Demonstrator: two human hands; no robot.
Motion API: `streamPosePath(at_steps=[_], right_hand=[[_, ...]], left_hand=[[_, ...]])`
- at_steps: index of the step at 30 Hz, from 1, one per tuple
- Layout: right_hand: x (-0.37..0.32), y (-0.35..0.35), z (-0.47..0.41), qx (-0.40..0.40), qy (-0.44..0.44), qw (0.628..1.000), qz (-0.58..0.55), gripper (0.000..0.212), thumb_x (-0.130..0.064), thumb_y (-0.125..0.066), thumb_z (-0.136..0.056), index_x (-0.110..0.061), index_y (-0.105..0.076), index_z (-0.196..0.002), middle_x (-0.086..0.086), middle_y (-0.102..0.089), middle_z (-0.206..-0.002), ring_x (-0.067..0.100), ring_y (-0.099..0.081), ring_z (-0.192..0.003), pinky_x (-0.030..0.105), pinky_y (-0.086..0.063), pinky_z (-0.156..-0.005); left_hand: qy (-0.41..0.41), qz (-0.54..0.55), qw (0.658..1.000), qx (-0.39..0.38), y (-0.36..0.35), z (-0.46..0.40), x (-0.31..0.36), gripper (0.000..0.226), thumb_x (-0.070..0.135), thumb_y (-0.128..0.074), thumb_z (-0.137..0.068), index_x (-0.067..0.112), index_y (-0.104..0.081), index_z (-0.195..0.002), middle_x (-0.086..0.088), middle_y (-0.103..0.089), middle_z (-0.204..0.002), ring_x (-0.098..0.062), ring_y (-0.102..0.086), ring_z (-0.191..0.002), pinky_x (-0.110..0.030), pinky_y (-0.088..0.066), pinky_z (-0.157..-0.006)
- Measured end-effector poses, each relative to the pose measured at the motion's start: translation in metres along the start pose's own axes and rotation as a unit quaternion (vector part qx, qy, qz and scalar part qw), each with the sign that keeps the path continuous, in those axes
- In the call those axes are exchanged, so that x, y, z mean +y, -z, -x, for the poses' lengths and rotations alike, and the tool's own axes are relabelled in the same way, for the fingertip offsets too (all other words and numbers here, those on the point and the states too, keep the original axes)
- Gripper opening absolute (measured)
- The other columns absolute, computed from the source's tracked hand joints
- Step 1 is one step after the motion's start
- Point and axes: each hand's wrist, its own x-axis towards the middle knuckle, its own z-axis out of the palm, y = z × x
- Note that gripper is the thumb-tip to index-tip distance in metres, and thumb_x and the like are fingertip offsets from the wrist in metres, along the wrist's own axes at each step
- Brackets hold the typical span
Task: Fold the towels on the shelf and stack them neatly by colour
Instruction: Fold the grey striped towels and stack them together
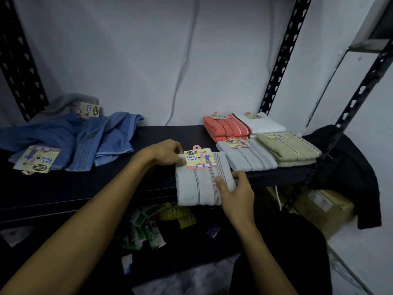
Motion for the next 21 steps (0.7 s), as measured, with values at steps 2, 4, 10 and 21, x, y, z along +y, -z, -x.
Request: streamPosePath(at_steps=[2, 4, 10, 21], right_hand=[[-0.001, 0.009, -0.003, -0.002, -0.002, 1.0, -0.03, 0.023, -0.025, -0.071, -0.092, -0.017, -0.058, -0.11, -0.005, -0.062, -0.103, 0.009, -0.06, -0.094, 0.009, -0.043, -0.066], [0.0, 0.016, -0.01, 0.0, 0.016, 0.999, -0.045, 0.025, -0.023, -0.072, -0.091, -0.018, -0.06, -0.113, -0.004, -0.064, -0.106, 0.008, -0.06, -0.096, 0.012, -0.046, -0.074], [-0.01, 0.046, -0.057, 0.032, 0.087, 0.993, -0.078, 0.025, -0.02, -0.072, -0.092, -0.016, -0.063, -0.115, -0.007, -0.066, -0.108, 0.012, -0.064, -0.101, 0.027, -0.051, -0.081], [0.023, 0.092, -0.181, 0.008, 0.049, 0.982, 0.183, 0.027, -0.025, -0.07, -0.092, -0.005, -0.063, -0.108, 0.009, -0.062, -0.103, 0.031, -0.058, -0.101, 0.027, -0.032, -0.075]], left_hand=[[-0.022, 0.042, 0.999, 0.013, 0.0, 0.004, 0.002, 0.018, 0.015, -0.075, -0.089, 0.013, -0.061, -0.1, -0.008, -0.068, -0.099, -0.017, -0.065, -0.08, -0.033, -0.059, -0.073], [-0.055, 0.113, 0.99, 0.056, 0.002, 0.008, 0.006, 0.019, 0.01, -0.079, -0.086, 0.009, -0.064, -0.098, -0.01, -0.07, -0.09, -0.019, -0.068, -0.076, -0.034, -0.062, -0.073], [-0.103, 0.32, 0.929, 0.156, 0.013, -0.005, 0.035, 0.018, 0.009, -0.081, -0.083, 0.008, -0.07, -0.097, -0.016, -0.073, -0.087, -0.024, -0.07, -0.078, -0.035, -0.063, -0.075], [0.033, 0.413, 0.893, 0.175, -0.041, -0.11, 0.091, 0.037, 0.001, -0.088, -0.073, 0.005, -0.058, -0.095, -0.021, -0.069, -0.113, -0.031, -0.074, -0.079, -0.031, -0.063, -0.065]])
